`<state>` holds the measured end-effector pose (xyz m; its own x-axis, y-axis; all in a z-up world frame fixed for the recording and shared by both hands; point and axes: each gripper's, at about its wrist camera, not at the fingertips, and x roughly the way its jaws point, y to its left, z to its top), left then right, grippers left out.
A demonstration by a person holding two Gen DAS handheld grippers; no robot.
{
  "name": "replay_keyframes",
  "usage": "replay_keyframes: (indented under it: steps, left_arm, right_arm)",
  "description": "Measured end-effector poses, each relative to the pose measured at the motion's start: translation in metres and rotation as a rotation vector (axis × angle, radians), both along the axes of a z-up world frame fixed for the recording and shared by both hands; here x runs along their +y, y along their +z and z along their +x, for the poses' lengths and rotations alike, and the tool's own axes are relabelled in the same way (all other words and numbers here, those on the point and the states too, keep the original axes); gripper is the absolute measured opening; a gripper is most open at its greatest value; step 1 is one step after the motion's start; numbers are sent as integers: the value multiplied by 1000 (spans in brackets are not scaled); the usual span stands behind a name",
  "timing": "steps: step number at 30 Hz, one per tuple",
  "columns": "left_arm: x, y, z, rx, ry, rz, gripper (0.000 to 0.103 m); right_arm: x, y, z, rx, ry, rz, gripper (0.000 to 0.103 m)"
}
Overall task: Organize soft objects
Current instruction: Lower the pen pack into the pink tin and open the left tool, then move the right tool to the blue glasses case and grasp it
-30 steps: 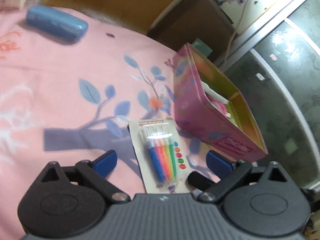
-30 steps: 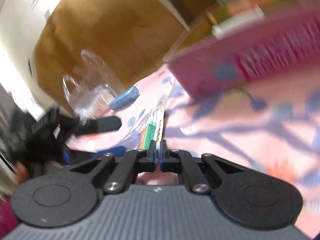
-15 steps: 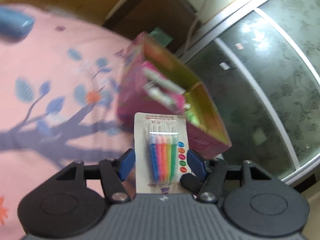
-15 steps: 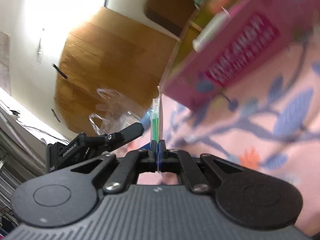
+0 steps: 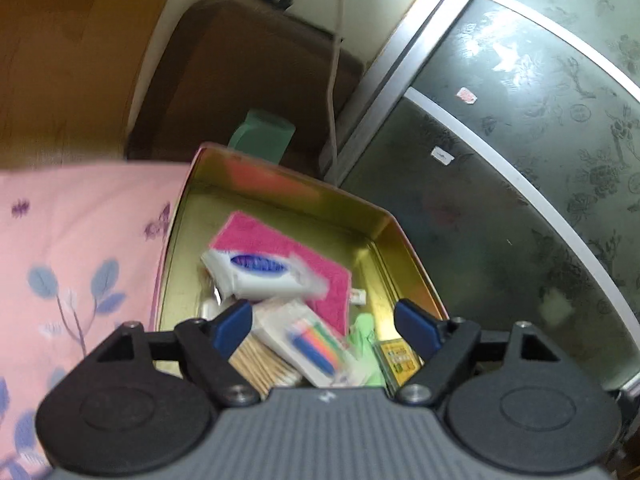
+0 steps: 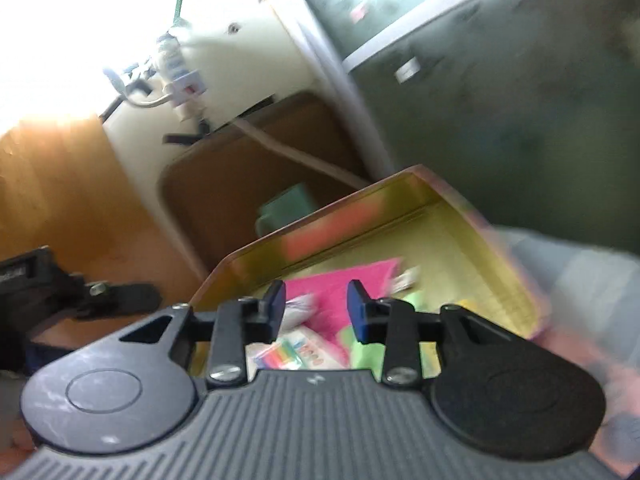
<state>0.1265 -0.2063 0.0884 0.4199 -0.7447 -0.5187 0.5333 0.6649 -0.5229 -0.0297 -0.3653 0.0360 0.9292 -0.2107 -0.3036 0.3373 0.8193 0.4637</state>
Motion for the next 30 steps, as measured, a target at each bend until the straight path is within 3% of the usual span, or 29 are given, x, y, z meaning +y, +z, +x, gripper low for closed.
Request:
replay_keyframes:
  steps: [2, 8, 12, 16, 30]
  left_arm:
    - [7, -7, -9, -8, -20, -7, 81]
    - [35, -17, -41, -148, 31, 142, 83]
    - [61, -10, -66, -255, 82, 228, 85]
    - [94, -9, -80, -305, 148, 290, 87]
    - [220, -51, -68, -300, 535, 503, 94]
  right_arm:
    - [5, -6, -13, -22, -15, -36, 38]
    - [27, -18, -34, -17, -3, -123, 38]
    - [46, -10, -37, -31, 67, -179, 38]
    - [71, -3, -34, -38, 143, -204, 38]
    - [179, -13, -8, 53, 437, -350, 48]
